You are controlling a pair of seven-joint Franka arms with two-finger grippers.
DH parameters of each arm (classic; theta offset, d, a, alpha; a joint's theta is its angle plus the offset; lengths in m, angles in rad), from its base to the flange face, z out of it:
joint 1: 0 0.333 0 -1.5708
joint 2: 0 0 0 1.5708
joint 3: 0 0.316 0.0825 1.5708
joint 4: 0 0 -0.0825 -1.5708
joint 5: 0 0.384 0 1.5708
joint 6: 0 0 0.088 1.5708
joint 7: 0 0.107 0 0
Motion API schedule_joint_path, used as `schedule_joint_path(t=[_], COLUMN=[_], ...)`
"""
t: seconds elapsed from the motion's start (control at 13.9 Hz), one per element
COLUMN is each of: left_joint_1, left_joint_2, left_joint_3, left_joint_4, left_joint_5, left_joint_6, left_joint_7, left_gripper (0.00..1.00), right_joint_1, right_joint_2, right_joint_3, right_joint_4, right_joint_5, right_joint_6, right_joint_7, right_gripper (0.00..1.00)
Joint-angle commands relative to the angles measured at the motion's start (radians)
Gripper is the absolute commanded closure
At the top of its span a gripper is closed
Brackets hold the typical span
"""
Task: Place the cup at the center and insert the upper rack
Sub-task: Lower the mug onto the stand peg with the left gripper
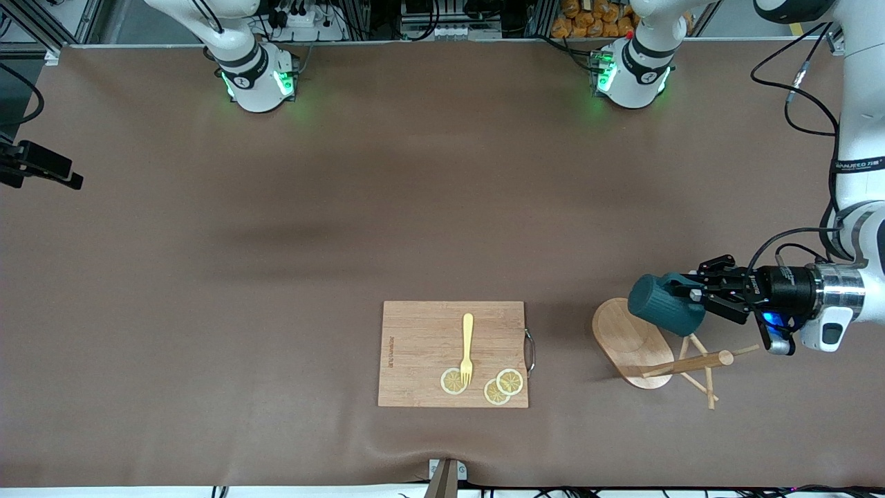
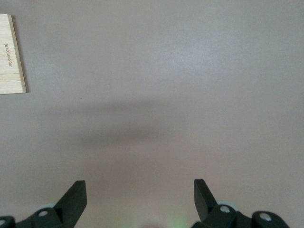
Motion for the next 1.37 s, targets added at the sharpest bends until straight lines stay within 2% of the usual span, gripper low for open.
schedule_joint_path(t=[0.0, 1.3], left_joint_1=[0.018, 0.049], left_joint_2=[0.024, 0.077], left_joint_3=[-0.007, -0.008], left_joint_4=[0.019, 0.019], left_joint_5=[-0.047, -0.124], left_joint_6=[-0.016, -0.018], left_joint_7=[0.017, 0.095], left_gripper=[1.0, 1.0], right_joint_1=[-0.015, -0.015], right_joint_2=[0.008, 0.008], right_joint_3=[0.011, 0.011], right_joint_4=[0.024, 0.024], right_joint_5=[0.002, 0.002], right_joint_6=[-0.017, -0.015], right_joint_7=[0.002, 0.002], right_gripper=[0.0, 0.0])
